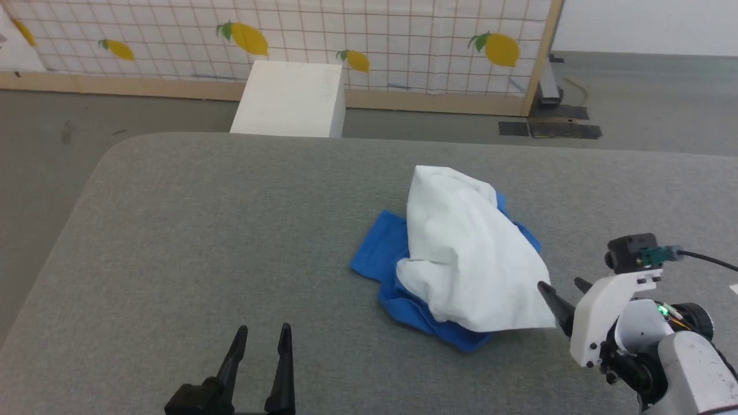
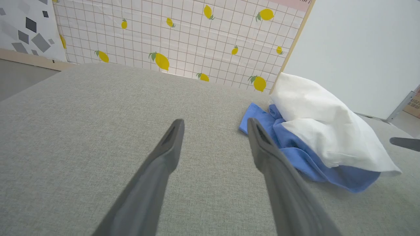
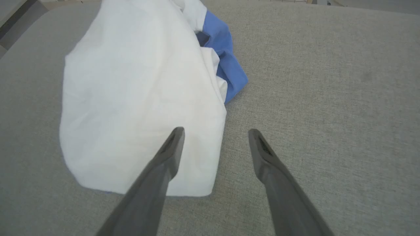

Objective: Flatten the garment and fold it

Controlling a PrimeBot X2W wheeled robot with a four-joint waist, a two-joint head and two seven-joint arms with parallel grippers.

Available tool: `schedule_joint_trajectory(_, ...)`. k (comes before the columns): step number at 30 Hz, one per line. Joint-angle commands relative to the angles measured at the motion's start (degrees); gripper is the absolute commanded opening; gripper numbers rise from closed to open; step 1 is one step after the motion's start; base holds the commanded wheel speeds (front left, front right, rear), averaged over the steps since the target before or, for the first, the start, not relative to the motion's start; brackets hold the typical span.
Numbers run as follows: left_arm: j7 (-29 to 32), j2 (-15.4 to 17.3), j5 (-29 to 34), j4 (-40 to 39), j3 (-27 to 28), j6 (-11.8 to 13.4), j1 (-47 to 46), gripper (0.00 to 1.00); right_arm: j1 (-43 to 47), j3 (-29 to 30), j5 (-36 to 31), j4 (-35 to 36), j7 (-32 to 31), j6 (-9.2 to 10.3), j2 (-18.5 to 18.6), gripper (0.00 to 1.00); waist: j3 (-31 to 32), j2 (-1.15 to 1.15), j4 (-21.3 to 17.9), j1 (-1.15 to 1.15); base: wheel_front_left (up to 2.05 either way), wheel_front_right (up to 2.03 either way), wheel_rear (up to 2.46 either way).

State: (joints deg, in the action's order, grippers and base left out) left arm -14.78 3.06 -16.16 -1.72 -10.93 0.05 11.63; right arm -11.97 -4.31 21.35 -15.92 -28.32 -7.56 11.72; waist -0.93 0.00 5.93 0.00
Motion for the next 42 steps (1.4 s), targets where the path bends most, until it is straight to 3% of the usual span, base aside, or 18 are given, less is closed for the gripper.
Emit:
schedule_joint_trajectory(1, -0.21, -0.18, -0.23, 0.21, -0.15, 0.02, -0.96, 1.00, -1.14, -0.81, 0.69, -0.89, -0.52, 0.08, 0.49, 1.00, -0.57, 0.00, 1.05, 0.00, 0.00, 0.00, 0.00)
schedule_joint_trajectory(7, -0.21, -0.18, -0.33, 0.82, -0.57, -0.09, -1.46, 1.00, -3.60, -3.48, 0.85, -8.72, 0.12, 0.08, 0.60, 1.00, -1.24, 0.00, 2.34, 0.00, 0.00, 0.00, 0.00)
schedule_joint_trajectory(8, -0.21, -0.18, -0.32, 0.97, -0.73, -0.12, -1.59, 1.00, -4.01, -3.51, 0.74, -10.54, 0.69, 0.08, 0.23, 0.84, -1.34, 0.00, 2.57, 0.00, 0.00, 0.00, 0.00)
schedule_joint_trajectory(10, -0.21, -0.18, -0.30, 1.26, -1.01, -0.18, -1.88, 1.00, -4.81, -3.31, 0.56, -12.91, 2.56, 0.08, -0.45, 0.12, -1.43, 0.00, 2.93, 0.00, 0.00, 0.00, 0.00)
schedule_joint_trajectory(11, -0.21, -0.18, -0.32, 1.38, -1.08, -0.17, -1.97, 1.00, -5.20, -3.06, 0.66, -13.59, 3.52, 0.08, -0.77, 0.00, -1.43, 0.00, 3.03, 0.00, 0.00, 0.00, 0.00)
schedule_joint_trajectory(16, -0.21, -0.18, -0.34, 1.52, -1.07, -0.03, -1.99, 1.00, -8.40, -3.75, 2.16, -12.42, 7.36, 0.08, -0.04, 0.00, -1.81, 0.00, 2.06, 0.00, 0.00, 0.00, 0.00)
schedule_joint_trajectory(22, -0.22, -0.18, -0.58, 1.59, -1.42, 0.03, -2.36, 1.00, -12.27, -1.59, 6.05, -4.75, 9.22, 0.08, 3.07, 0.00, -2.45, 0.00, -1.06, 0.00, 0.00, 0.00, 0.00)
schedule_joint_trajectory(26, -0.22, -0.18, -0.68, 1.75, -1.84, 0.09, -2.89, 1.00, -11.18, 4.91, 6.85, 1.11, 9.71, 0.08, 5.89, 0.00, -2.78, 0.00, -2.25, 0.00, 0.00, 0.00, 0.00)
schedule_joint_trajectory(31, -0.22, -0.18, -0.73, 1.90, -1.86, 0.06, -2.90, 1.00, -1.70, 18.15, 2.70, 7.30, 8.46, 0.08, 8.23, 0.00, -3.15, 0.00, -2.52, 0.00, 0.00, 0.00, 0.00)
schedule_joint_trajectory(35, -0.22, -0.18, -0.12, 2.55, -1.69, -0.24, -2.62, 1.00, 9.35, 25.99, -1.47, 8.28, 7.85, 0.08, 6.20, 0.00, -3.49, 0.00, -2.21, 0.00, 0.00, 0.00, 0.00)
schedule_joint_trajectory(39, -0.22, -0.18, 0.58, 3.16, -1.19, -0.53, -2.22, 1.00, 16.10, 27.48, -3.61, 5.86, 8.70, 0.08, 0.73, 0.00, -3.39, 0.00, -2.56, 0.00, 0.00, 0.00, 0.00)
schedule_joint_trajectory(40, -0.22, -0.18, 0.79, 3.33, -1.11, -0.70, -2.15, 1.00, 16.68, 27.47, -3.82, 5.20, 9.19, 0.08, -0.38, 0.04, -3.34, 0.00, -2.72, 0.00, 0.00, 0.00, 0.00)
schedule_joint_trajectory(42, -0.22, -0.18, 1.19, 3.66, -0.94, -1.05, -2.20, 1.00, 17.29, 26.69, -5.16, 4.11, 10.41, 0.08, -1.73, 0.45, -3.19, 0.00, -3.11, 0.00, 0.00, 0.00, 0.00)
